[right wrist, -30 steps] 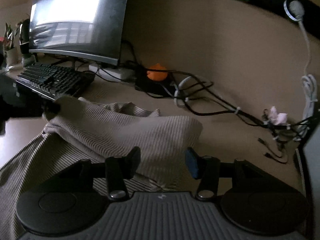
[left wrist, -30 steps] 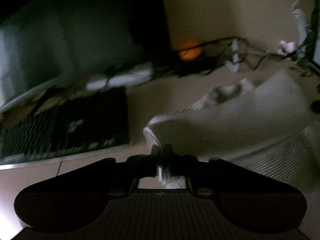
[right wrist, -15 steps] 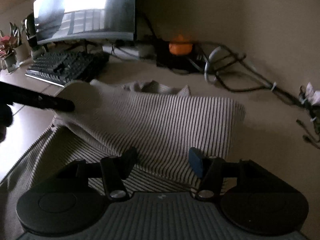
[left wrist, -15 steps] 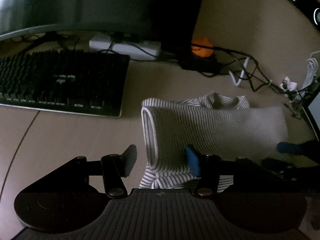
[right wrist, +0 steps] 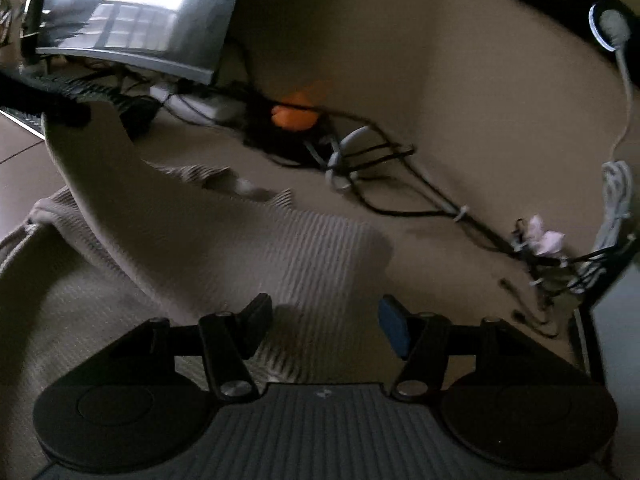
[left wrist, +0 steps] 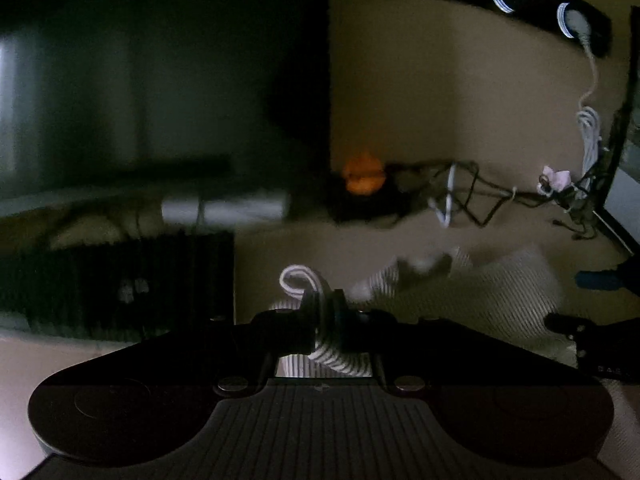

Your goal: Fold clothes

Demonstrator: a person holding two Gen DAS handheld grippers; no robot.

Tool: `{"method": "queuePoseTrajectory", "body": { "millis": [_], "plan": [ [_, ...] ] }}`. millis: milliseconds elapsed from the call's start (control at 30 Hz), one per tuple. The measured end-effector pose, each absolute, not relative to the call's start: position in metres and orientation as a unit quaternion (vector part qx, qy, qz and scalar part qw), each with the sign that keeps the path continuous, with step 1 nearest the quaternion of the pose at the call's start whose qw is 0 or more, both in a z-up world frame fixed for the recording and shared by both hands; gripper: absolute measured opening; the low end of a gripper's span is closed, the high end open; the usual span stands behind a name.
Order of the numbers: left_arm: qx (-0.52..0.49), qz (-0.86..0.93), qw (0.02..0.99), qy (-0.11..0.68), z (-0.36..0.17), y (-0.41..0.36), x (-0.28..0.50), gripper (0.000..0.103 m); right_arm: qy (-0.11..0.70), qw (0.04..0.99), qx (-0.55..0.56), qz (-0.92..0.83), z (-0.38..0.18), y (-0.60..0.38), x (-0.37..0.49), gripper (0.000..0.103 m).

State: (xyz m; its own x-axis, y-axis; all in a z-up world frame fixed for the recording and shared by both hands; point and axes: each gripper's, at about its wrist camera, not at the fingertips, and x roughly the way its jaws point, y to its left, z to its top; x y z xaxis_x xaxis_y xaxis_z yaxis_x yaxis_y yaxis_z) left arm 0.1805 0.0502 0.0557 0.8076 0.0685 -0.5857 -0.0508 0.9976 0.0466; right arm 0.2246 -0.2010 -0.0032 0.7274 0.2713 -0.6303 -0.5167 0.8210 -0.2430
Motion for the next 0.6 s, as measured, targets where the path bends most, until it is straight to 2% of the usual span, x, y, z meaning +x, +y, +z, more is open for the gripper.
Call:
{"method": "queuePoseTrajectory", "body": {
  "millis": [133,267,333,367,400,500,600],
  "plan": [
    [0.035,0.044,0.936,0.347,0.027,0.052,0.197,0.012,0.304,0.904,-0.218,0.208,-0.007,-0.204,0.228,0.060],
    [0.025,0.049,0.925,0.375,0.009,0.064,0.194,0.029,0.310,0.900,-0.228,0.206,-0.009,-0.207,0.228,0.064],
    [0.013,0.046,0.926,0.375,0.013,0.070,0.189,0.033,0.312,0.899,-0.222,0.212,-0.005,-0.209,0.227,0.064],
    [0.003,0.042,0.929,0.368,0.021,0.073,0.185,0.040,0.313,0.900,-0.215,0.216,-0.002,-0.211,0.227,0.064],
    [-0.006,0.034,0.934,0.354,0.031,0.075,0.180,0.052,0.313,0.902,-0.195,0.224,0.003,-0.213,0.229,0.064],
    [-0.055,-0.012,0.944,0.324,0.049,0.078,0.180,0.068,0.321,0.905,-0.127,0.251,0.018,-0.215,0.238,0.064],
    [-0.103,-0.050,0.937,0.331,0.045,0.077,0.193,0.078,0.351,0.892,-0.048,0.281,0.017,-0.208,0.257,0.064]
  ]
}}
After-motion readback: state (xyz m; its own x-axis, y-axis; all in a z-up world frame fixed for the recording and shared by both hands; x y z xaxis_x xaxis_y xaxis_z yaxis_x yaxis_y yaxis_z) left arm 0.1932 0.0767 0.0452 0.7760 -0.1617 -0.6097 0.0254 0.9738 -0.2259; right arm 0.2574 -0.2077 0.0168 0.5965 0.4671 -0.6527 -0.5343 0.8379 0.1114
